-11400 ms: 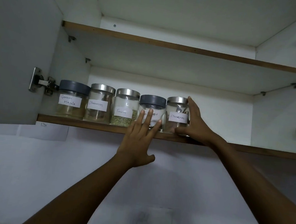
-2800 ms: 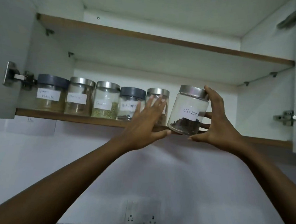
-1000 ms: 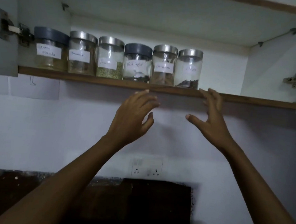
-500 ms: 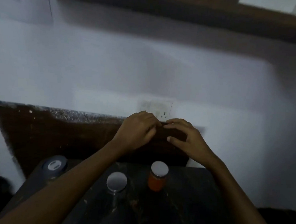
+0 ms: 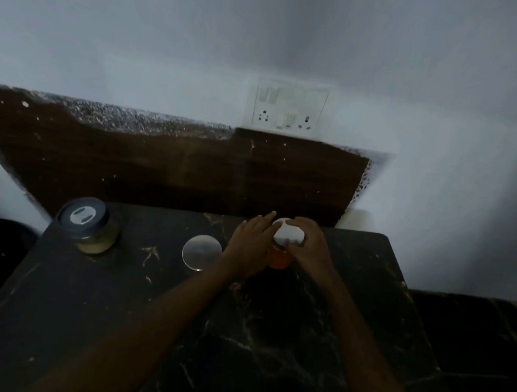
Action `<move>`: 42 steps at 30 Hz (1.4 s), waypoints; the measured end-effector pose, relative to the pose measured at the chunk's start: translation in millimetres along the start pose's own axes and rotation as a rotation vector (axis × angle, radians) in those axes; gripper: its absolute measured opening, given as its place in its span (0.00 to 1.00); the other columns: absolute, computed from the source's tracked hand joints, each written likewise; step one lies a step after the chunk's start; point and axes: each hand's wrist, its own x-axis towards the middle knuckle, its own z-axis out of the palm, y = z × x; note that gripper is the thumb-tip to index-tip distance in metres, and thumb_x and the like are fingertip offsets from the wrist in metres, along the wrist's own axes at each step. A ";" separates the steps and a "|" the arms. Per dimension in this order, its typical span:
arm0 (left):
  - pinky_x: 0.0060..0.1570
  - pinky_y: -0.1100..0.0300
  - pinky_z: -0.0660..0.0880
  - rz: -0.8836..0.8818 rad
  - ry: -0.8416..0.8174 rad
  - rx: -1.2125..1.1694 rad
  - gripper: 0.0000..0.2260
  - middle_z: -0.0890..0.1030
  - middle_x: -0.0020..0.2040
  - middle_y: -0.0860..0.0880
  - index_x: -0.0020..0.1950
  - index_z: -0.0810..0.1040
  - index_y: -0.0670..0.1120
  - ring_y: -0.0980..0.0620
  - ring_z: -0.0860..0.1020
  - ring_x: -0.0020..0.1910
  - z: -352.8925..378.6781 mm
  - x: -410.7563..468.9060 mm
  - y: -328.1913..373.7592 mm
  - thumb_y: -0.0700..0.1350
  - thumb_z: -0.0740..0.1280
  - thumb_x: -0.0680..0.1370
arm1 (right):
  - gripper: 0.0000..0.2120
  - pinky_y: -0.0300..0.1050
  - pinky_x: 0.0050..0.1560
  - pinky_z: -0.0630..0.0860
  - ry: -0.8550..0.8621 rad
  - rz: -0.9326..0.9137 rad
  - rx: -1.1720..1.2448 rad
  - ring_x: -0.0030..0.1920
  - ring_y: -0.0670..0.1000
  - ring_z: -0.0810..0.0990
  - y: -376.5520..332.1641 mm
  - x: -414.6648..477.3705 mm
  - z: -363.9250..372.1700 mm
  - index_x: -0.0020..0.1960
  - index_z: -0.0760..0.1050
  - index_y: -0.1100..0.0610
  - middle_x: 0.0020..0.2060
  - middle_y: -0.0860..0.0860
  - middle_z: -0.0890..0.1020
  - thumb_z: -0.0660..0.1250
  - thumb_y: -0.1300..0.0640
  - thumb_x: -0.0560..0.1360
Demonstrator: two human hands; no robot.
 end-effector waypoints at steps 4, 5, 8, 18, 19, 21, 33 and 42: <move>0.72 0.44 0.46 0.006 -0.099 0.063 0.35 0.42 0.78 0.48 0.77 0.45 0.50 0.45 0.44 0.76 36.0 1.4 -6.8 0.50 0.63 0.77 | 0.36 0.41 0.64 0.54 0.067 0.214 0.044 0.73 0.53 0.57 25.6 3.9 29.9 0.71 0.61 0.51 0.73 0.51 0.58 0.73 0.54 0.68; 0.72 0.44 0.45 0.009 -0.107 0.068 0.35 0.41 0.78 0.48 0.77 0.44 0.50 0.45 0.44 0.76 39.7 1.3 -9.6 0.50 0.63 0.77 | 0.37 0.42 0.65 0.54 0.063 0.217 0.048 0.73 0.53 0.55 31.1 4.6 33.3 0.72 0.60 0.50 0.74 0.51 0.56 0.73 0.54 0.68; 0.72 0.43 0.46 0.016 -0.135 0.068 0.36 0.39 0.77 0.49 0.76 0.41 0.52 0.45 0.41 0.76 46.4 0.9 -16.3 0.48 0.63 0.77 | 0.36 0.42 0.66 0.56 -0.008 0.190 0.085 0.74 0.54 0.55 43.1 6.1 38.3 0.73 0.58 0.50 0.75 0.54 0.53 0.71 0.56 0.70; 0.73 0.47 0.48 0.055 -0.095 -0.151 0.48 0.32 0.74 0.53 0.72 0.31 0.53 0.49 0.39 0.75 33.3 -24.6 -7.8 0.47 0.70 0.73 | 0.33 0.50 0.67 0.63 -0.010 0.323 0.212 0.68 0.55 0.66 38.7 -9.6 28.4 0.70 0.62 0.52 0.69 0.56 0.66 0.72 0.51 0.69; 0.73 0.47 0.48 0.069 -0.062 -0.168 0.49 0.31 0.74 0.54 0.71 0.30 0.54 0.50 0.39 0.75 31.4 -36.0 -5.9 0.48 0.71 0.72 | 0.33 0.49 0.64 0.66 -0.032 0.346 0.247 0.66 0.54 0.68 35.3 -15.6 22.5 0.70 0.63 0.52 0.68 0.55 0.67 0.72 0.50 0.69; 0.74 0.45 0.49 0.108 -0.019 -0.188 0.52 0.31 0.74 0.55 0.71 0.29 0.57 0.51 0.38 0.75 28.6 -63.4 -4.0 0.51 0.73 0.70 | 0.29 0.40 0.51 0.72 -0.089 0.363 0.321 0.63 0.52 0.71 25.1 -31.8 7.3 0.69 0.64 0.51 0.67 0.53 0.69 0.70 0.52 0.70; 0.66 0.72 0.56 0.205 -0.095 -0.559 0.59 0.31 0.74 0.61 0.73 0.30 0.56 0.70 0.42 0.71 5.5 -168.0 15.8 0.51 0.77 0.65 | 0.14 0.40 0.43 0.77 -0.519 0.153 0.273 0.54 0.44 0.75 -45.3 -122.5 -40.3 0.60 0.68 0.38 0.56 0.41 0.73 0.61 0.43 0.74; 0.65 0.59 0.69 0.124 0.018 -0.715 0.53 0.46 0.70 0.64 0.71 0.39 0.63 0.53 0.57 0.71 -0.3 -216.3 32.1 0.60 0.74 0.59 | 0.20 0.41 0.44 0.76 -0.426 0.180 0.264 0.55 0.48 0.72 -70.4 -170.8 -13.2 0.68 0.61 0.44 0.66 0.54 0.67 0.53 0.44 0.77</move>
